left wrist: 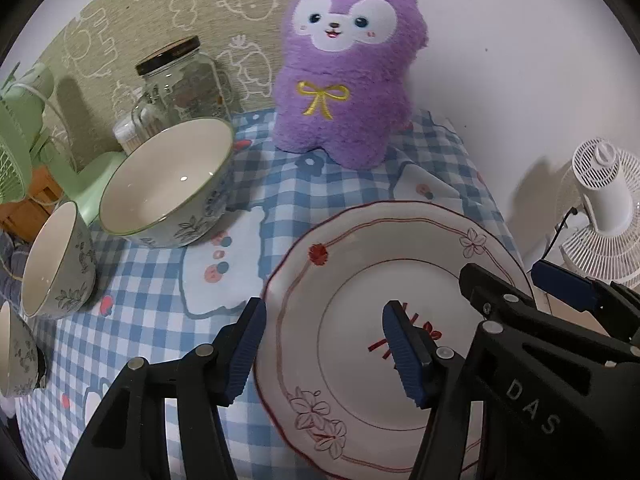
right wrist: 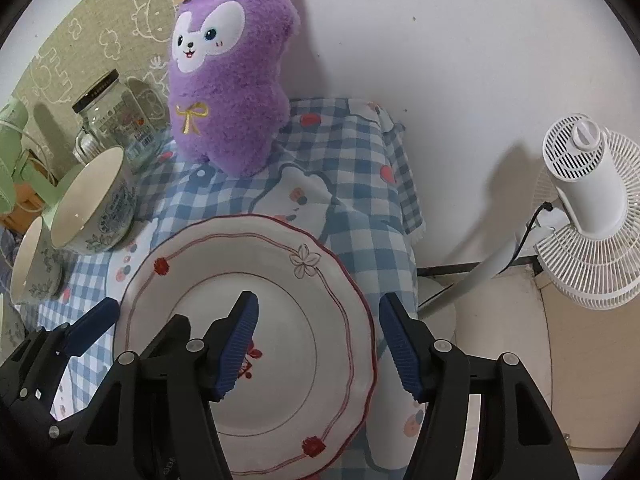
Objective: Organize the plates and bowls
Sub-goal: 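Grip the red-rimmed plate rim together with the flower plates using both grippers, then lift the red-rimmed plate and flower plates together with both grippers, then carry the three-plate stack with both grippers toward the table edge, then lower the plate stack onto the table and open both grippers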
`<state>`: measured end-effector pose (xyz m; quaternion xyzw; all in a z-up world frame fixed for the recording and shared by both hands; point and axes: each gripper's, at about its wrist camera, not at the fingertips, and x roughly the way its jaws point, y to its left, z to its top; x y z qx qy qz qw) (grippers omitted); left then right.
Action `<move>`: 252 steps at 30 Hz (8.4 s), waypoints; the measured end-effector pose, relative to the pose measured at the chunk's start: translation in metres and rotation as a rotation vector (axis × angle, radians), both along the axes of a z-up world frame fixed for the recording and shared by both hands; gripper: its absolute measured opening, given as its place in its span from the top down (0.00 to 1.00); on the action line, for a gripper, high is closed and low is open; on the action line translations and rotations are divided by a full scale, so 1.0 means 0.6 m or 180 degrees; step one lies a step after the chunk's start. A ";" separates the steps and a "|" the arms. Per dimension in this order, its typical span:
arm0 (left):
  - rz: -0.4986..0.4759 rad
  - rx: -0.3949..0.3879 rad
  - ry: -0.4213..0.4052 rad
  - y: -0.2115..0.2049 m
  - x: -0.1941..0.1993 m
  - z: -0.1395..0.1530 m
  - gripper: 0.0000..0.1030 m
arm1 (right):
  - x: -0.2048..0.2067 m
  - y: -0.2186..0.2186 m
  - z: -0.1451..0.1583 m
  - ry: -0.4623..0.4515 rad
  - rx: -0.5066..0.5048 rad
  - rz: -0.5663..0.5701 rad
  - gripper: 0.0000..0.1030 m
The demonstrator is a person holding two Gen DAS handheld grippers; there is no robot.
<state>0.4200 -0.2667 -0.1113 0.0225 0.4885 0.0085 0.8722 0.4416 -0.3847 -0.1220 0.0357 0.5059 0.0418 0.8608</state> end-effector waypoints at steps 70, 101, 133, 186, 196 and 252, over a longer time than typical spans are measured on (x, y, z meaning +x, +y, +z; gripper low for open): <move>0.0223 0.0161 0.0367 0.063 -0.103 -0.029 0.64 | -0.084 0.036 -0.027 0.0263 -0.0178 0.0042 0.57; 0.0339 -0.0106 0.0241 0.091 -0.159 0.033 0.63 | -0.149 0.053 0.043 0.0124 -0.0202 -0.0079 0.62; -0.0045 -0.0045 0.0043 0.126 -0.383 0.125 0.63 | -0.402 0.090 0.151 -0.0137 -0.0318 -0.0291 0.62; -0.0393 0.0196 0.0187 0.099 -0.479 0.016 0.57 | -0.514 0.081 0.037 0.0076 -0.0585 -0.0584 0.58; -0.0402 0.0184 0.0174 0.094 -0.479 0.014 0.50 | -0.515 0.082 0.038 0.0078 -0.0636 -0.0568 0.58; 0.0370 -0.0072 -0.0232 0.169 -0.432 0.210 0.19 | -0.426 0.102 0.240 -0.0183 -0.0122 0.0023 0.33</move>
